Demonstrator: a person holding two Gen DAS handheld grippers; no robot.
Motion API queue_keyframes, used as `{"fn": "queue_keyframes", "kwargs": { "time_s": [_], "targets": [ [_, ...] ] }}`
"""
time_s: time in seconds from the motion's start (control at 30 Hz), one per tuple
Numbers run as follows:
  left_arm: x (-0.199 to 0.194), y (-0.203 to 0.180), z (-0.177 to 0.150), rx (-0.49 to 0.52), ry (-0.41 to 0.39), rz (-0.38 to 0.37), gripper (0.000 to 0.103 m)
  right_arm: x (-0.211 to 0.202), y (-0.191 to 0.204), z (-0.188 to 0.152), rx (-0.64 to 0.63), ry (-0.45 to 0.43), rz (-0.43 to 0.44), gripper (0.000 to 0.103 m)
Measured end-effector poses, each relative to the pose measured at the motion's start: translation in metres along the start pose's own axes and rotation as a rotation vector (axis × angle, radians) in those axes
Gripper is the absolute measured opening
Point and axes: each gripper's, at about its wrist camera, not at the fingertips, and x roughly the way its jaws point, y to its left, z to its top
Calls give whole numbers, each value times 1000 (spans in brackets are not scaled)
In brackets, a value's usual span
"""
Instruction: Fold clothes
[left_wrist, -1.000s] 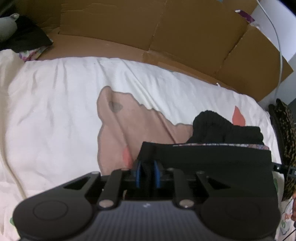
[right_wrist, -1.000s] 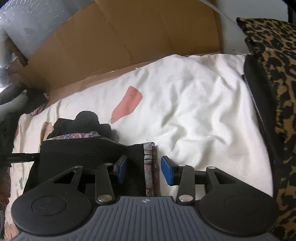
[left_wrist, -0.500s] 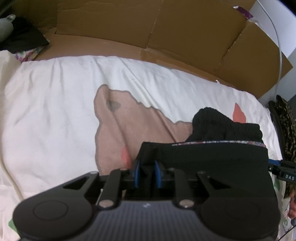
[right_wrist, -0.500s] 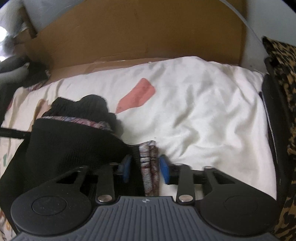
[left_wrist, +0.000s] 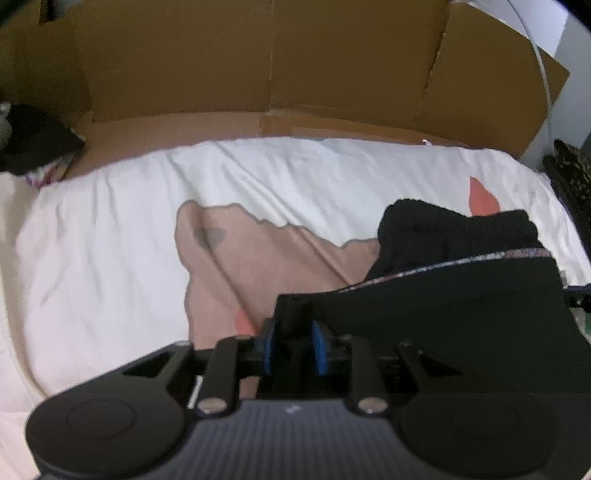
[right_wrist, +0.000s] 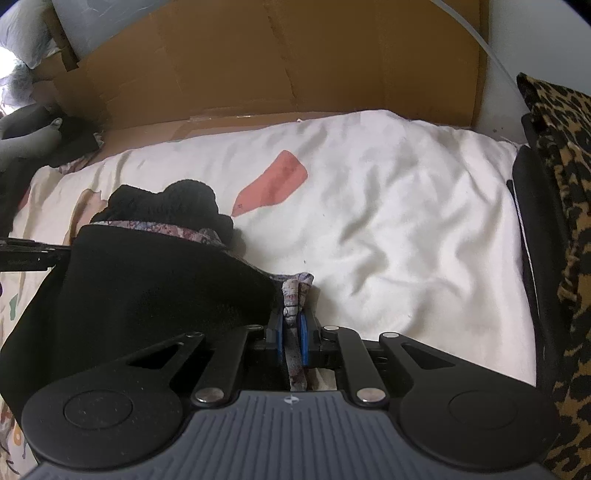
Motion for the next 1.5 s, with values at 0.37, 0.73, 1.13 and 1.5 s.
{"fn": "queue_keyframes", "kwargs": {
  "time_s": [0.37,0.73,1.13,1.5],
  "targets": [
    [8,8,4,13,-11,-53,42,4,-5,-2,21,5,30,8],
    [7,-3,5,61,16,-100,11,2,-1,-2,21,5,9,8],
    [-37,14,11,-37,-67,-79,8,-42,-11,4,93,-82,-2,4],
    [-81,11,23,-83,-149,-83,8,-94,-7,10,138,-159,28,3]
  ]
}}
